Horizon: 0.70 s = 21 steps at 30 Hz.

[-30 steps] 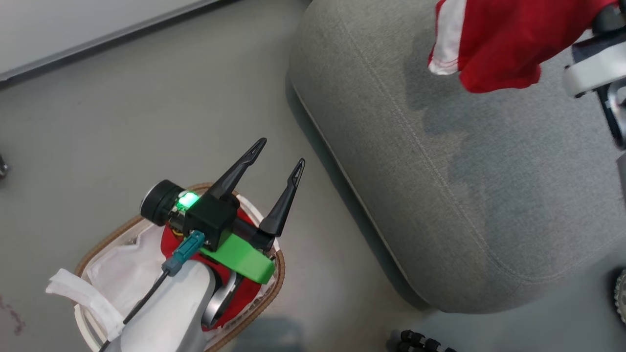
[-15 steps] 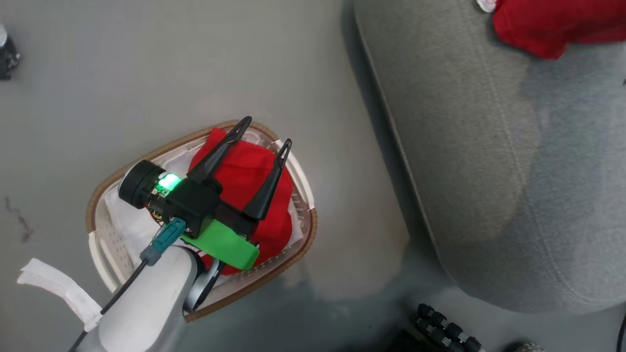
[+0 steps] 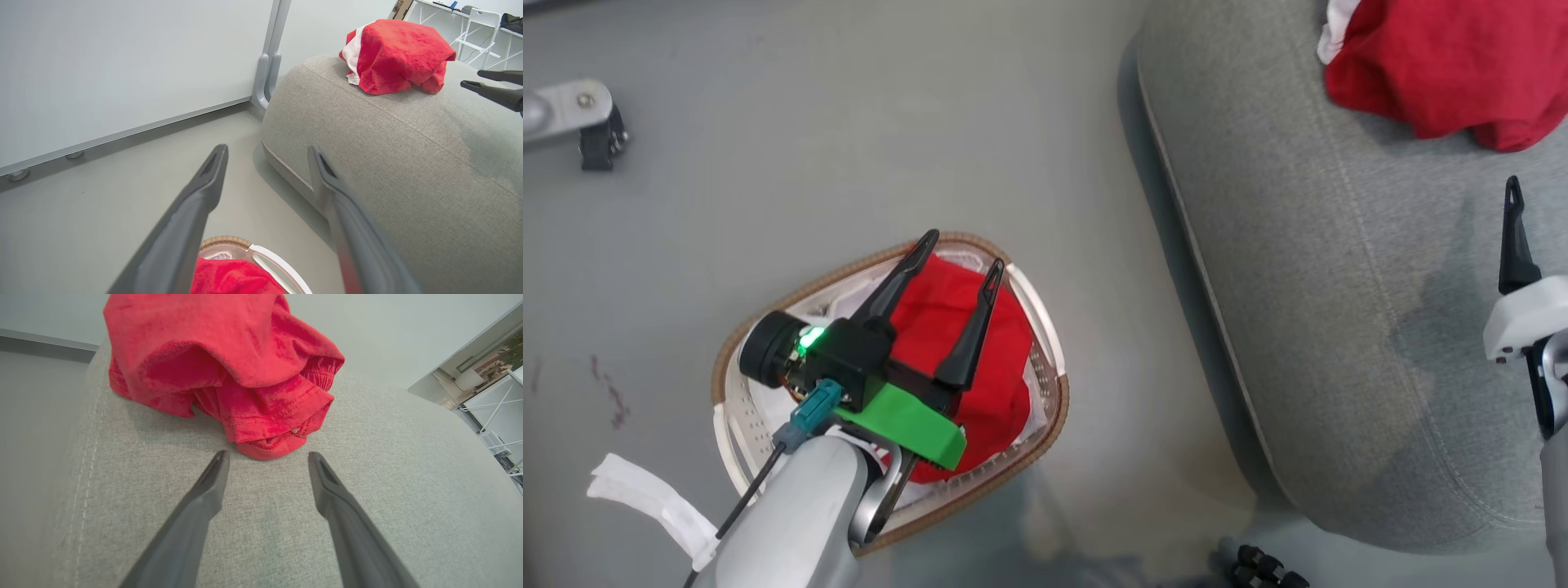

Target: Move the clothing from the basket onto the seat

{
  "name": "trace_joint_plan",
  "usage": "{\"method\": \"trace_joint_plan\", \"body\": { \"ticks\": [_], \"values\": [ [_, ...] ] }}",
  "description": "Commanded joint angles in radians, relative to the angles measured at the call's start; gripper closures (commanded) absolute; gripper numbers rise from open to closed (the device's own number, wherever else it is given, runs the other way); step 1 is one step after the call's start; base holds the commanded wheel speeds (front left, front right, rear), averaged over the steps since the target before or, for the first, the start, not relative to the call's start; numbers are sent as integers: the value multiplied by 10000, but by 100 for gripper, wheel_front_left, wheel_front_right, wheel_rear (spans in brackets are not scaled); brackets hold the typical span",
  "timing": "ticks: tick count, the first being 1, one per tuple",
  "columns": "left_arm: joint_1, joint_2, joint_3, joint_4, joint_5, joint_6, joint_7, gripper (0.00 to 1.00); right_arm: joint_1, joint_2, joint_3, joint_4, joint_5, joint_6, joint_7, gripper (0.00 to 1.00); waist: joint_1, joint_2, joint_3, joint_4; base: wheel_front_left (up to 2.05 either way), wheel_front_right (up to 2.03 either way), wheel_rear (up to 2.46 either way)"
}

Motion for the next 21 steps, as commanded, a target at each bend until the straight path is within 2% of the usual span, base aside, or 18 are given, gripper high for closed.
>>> {"method": "trace_joint_plan", "body": {
  "ticks": [1, 10, 21],
  "values": [
    [241, -79, 121, 82, 35, -32, 7, 0, 314, -8, 79, -165, 88, -16, -20, 0, -1, 0, -1067, -321, 0, 0, 0],
    [1156, -698, 1081, 507, 202, -32, 7, 0, 1273, 124, 1366, -1652, 992, -16, -20, 0, -1, 0, -2376, 344, 0, 0, 0],
    [1933, -1268, 2786, 943, 620, -32, 7, 0, 1574, 867, 2421, -2097, 1916, -16, -20, 0, -1, 0, -3375, 2120, 0, 0, 0]
  ]
}}
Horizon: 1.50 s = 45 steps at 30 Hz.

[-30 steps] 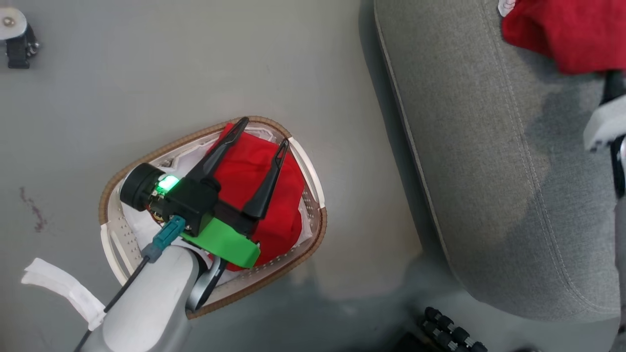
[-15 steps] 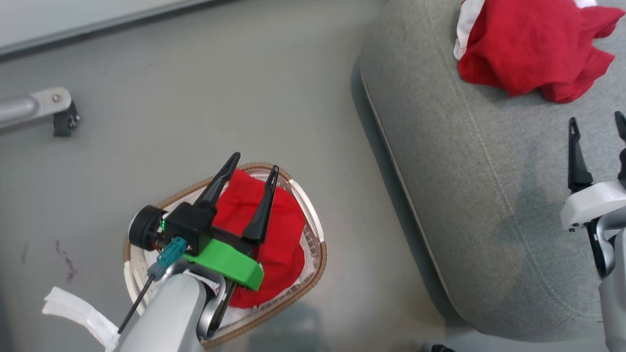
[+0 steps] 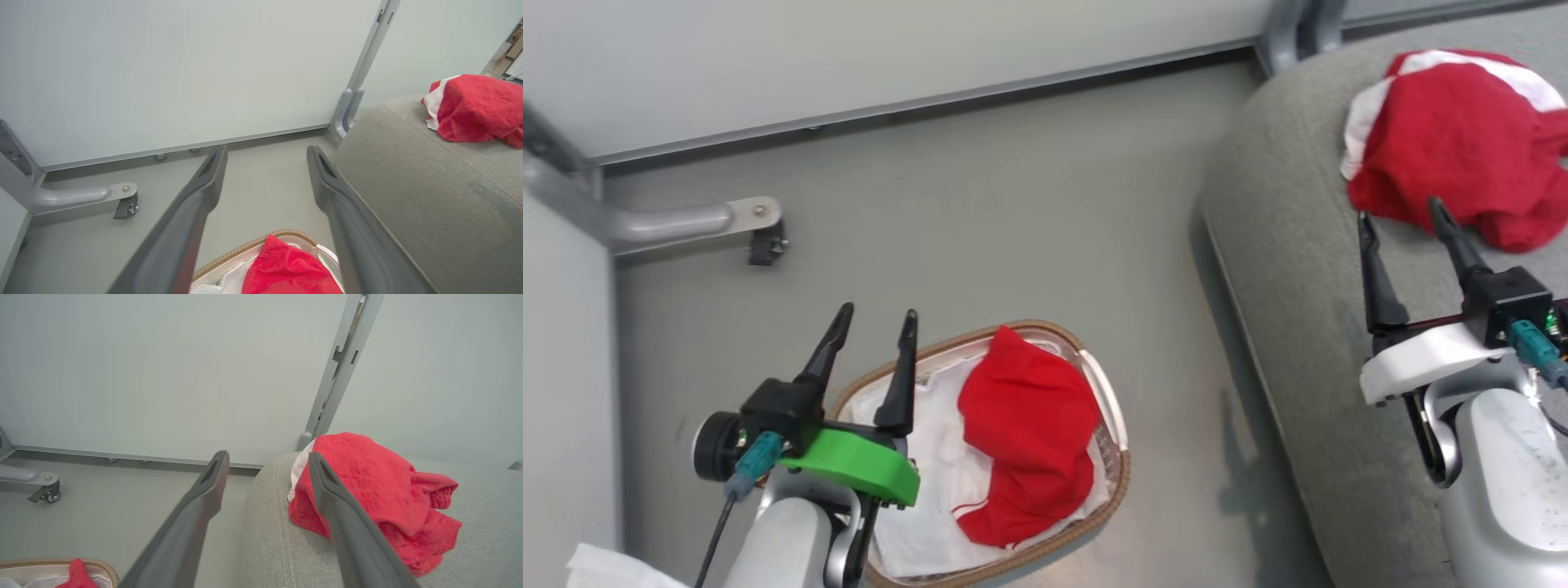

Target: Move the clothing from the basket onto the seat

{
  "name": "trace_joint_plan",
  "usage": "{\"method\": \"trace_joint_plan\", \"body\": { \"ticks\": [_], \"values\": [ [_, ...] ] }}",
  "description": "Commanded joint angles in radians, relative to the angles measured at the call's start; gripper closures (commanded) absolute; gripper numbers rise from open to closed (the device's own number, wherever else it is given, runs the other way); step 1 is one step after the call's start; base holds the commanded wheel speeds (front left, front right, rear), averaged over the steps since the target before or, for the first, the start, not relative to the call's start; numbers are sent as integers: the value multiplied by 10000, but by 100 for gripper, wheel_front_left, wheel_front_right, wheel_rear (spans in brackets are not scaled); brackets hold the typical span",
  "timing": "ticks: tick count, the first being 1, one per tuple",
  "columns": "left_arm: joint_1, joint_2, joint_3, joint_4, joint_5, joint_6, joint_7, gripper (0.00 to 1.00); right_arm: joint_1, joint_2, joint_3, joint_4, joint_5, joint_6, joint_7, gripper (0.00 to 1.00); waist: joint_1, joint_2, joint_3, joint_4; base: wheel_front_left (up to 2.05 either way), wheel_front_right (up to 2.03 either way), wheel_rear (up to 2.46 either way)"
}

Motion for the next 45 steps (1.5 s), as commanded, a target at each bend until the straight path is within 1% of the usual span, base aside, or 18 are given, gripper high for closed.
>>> {"method": "trace_joint_plan", "body": {
  "ticks": [1, 7, 11, 23, 30, 35, 45],
  "values": [
    [256, -53, 182, 55, 118, -32, 7, 0, 208, 70, 58, 67, 69, -14, -20, 0, 0, 0, -724, 962, 0, 0, 0],
    [675, -183, 1315, 276, 322, -32, 7, 0, 391, 356, 473, 256, 175, -14, -20, 0, 0, 0, -1178, 1550, 0, 0, 0],
    [967, -273, 1713, 358, 498, -32, 7, 0, 632, 459, 423, 356, 212, -14, -20, 0, 0, 0, -1517, 1773, 0, 0, 0],
    [2177, -446, 2809, 443, 812, -32, 7, 0, 1730, 570, 567, 551, 499, -14, -20, 0, 0, 0, -2264, 1740, 0, 0, 0],
    [2782, -497, 2825, 324, 829, -32, 7, 0, 2338, 678, 464, 448, 716, -14, -20, 0, 0, 0, -2591, 1724, 0, 0, 0],
    [2974, -506, 2650, 287, 480, -32, 7, 0, 2646, 748, 538, 321, 850, -14, -20, 0, 0, 0, -2694, 1730, 0, 0, 0],
    [2624, -508, 2101, 388, -32, -32, 7, 0, 2515, 820, 846, 173, 970, -14, -20, 0, 0, 0, -2378, 1598, 0, 0, 0]
  ]
}}
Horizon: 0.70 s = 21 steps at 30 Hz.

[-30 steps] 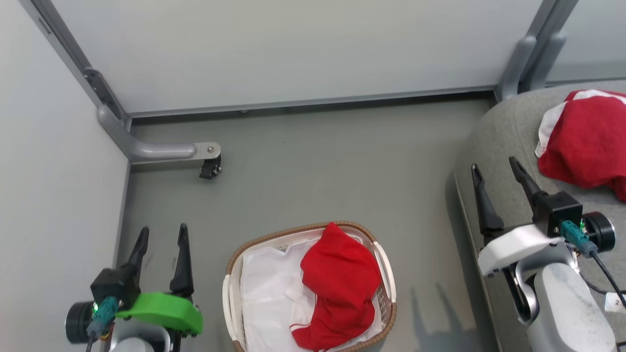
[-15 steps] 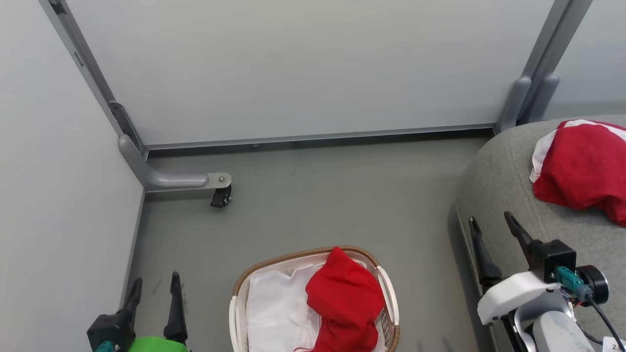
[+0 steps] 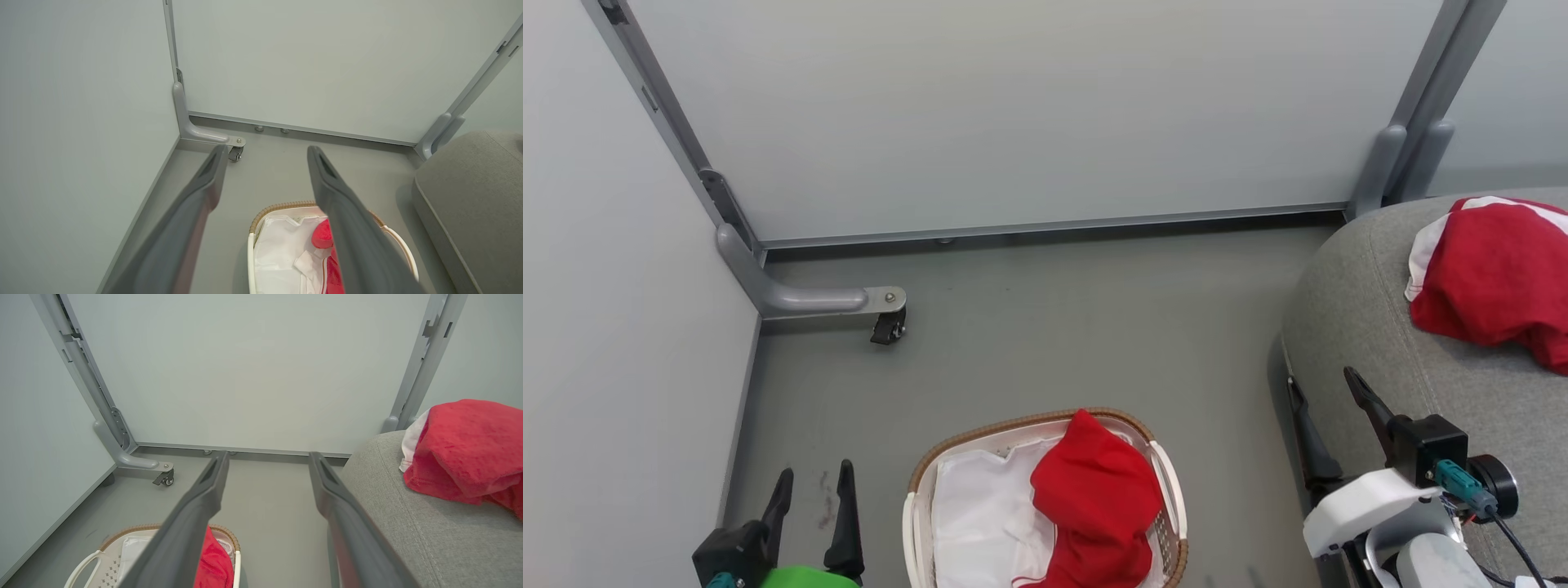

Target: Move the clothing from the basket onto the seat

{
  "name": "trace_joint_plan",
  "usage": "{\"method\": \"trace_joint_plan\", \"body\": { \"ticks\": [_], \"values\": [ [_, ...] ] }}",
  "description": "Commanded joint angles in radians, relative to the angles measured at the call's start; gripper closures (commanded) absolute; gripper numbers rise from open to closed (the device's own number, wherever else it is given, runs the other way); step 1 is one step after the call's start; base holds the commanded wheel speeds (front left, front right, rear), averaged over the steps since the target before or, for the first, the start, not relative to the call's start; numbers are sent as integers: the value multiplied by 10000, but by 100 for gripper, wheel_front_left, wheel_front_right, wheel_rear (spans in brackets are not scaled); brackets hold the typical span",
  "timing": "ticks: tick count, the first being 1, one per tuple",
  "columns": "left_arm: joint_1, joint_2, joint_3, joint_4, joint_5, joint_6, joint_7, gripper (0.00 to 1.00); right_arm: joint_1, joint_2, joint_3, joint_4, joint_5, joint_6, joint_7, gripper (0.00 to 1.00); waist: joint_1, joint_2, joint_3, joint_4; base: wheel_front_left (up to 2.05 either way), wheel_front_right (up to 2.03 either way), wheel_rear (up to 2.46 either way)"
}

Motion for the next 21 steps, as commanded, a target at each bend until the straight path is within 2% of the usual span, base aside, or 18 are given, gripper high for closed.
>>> {"method": "trace_joint_plan", "body": {
  "ticks": [1, 16, 21],
  "values": [
    [-257, 9, -128, 58, -93, -32, 5, 0, -169, -24, 69, -84, 114, -14, -20, 0, 0, 0, 239, -105, 0, 0, 0],
    [-2973, 30, -2350, 1223, -1286, -32, 6, 0, -2155, -26, 1070, -1161, 471, -14, -20, 0, 0, 0, 3438, -1218, 0, 0, 0],
    [-4059, 304, -3027, 1916, -1773, -32, 6, 0, -2847, -21, 1423, -1660, 797, -14, -20, 0, 0, 0, 4478, -1665, 0, 0, 0]
  ]
}}
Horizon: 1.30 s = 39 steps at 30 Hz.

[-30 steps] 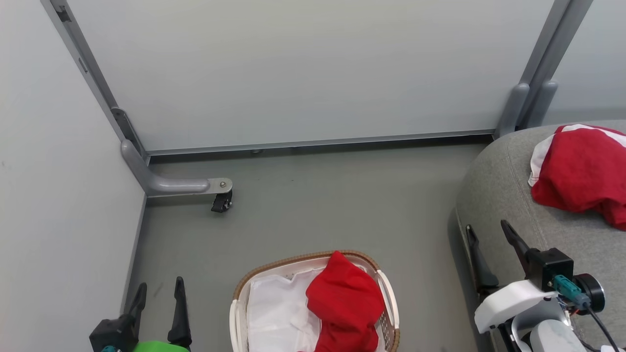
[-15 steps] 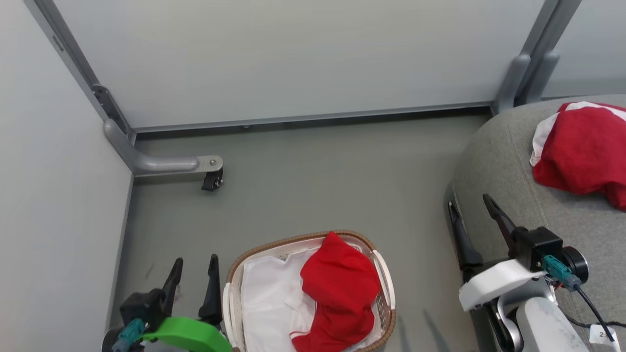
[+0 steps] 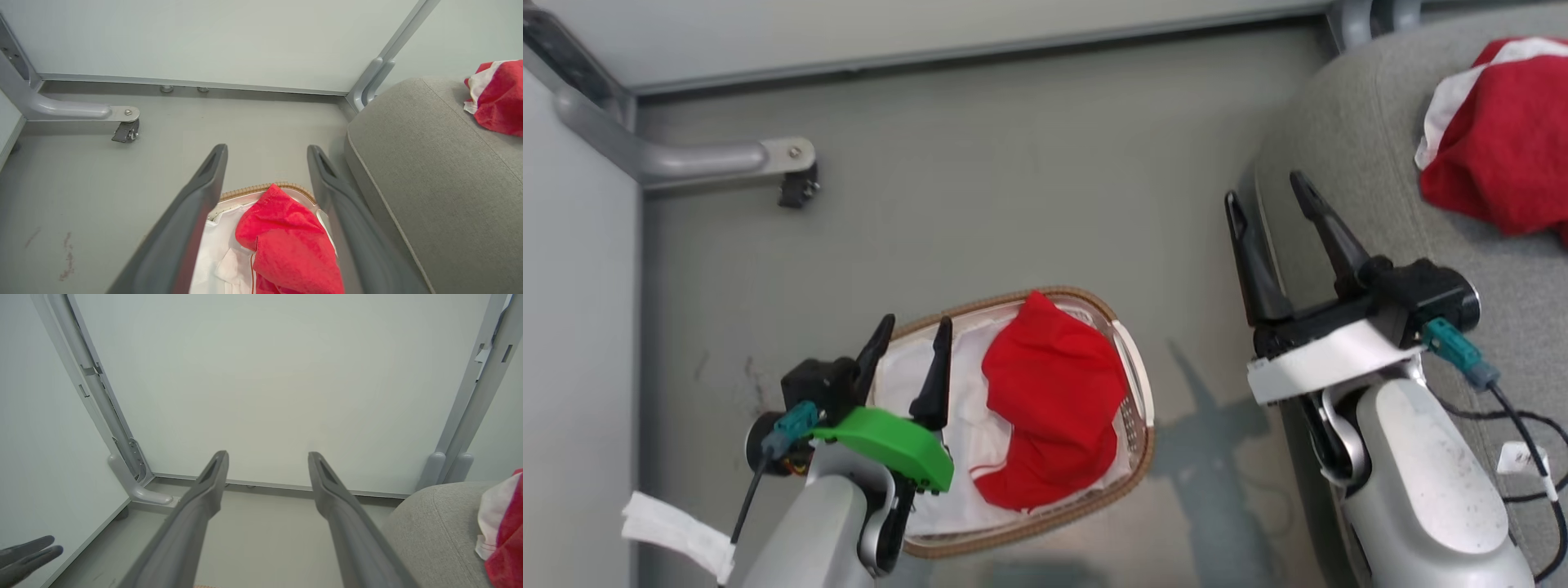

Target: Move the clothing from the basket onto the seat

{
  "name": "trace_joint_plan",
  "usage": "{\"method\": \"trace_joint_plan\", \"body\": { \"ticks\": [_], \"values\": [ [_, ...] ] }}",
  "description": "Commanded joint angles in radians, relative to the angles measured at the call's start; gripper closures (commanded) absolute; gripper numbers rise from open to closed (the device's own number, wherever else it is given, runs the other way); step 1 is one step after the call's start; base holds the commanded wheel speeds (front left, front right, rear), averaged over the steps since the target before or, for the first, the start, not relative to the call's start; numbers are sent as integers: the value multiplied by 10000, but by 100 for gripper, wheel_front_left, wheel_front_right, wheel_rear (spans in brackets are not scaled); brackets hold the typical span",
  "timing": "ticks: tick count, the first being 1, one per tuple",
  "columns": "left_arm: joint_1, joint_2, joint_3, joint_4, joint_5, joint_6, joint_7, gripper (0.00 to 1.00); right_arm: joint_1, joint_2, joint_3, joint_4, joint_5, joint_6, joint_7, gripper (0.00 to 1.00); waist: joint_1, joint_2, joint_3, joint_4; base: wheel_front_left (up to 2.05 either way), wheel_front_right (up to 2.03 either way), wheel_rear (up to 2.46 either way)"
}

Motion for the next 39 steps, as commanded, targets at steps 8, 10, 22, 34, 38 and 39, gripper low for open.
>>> {"method": "trace_joint_plan", "body": {
  "ticks": [8, 10, 22, 34, 38, 39],
  "values": [
    [-1657, 646, -1252, 1226, -942, -32, 6, 0, -916, -23, 423, -873, 529, -14, -21, 0, 0, 0, 2613, -1368, 0, 0, 0],
    [-1973, 803, -1559, 1504, -1180, -32, 6, 0, -1062, -28, 500, -1015, 642, -14, -20, 0, 0, 0, 2942, -1521, 0, 0, 0],
    [-3302, 1499, -3788, 2938, -3245, -32, 143, 0, -1349, -23, 466, -1384, 879, -14, -20, 0, 0, 0, 4219, -2007, 0, 0, 0],
    [-4109, 2040, -5870, 3092, -5014, -33, 342, 0, -1746, -26, 417, -1546, 836, -14, -20, 0, 0, 0, 5071, -1967, 0, 0, 0],
    [-4421, 2161, -6540, 3073, -5417, -33, 476, 0, -1925, -27, 465, -1670, 811, -14, -20, 0, 0, 0, 5391, -1949, 0, 0, 0],
    [-4518, 2186, -6722, 3088, -5535, -33, 511, 0, -1969, -27, 469, -1708, 803, -14, -20, 0, 0, 0, 5476, -1944, 0, 0, 0]
  ]
}}
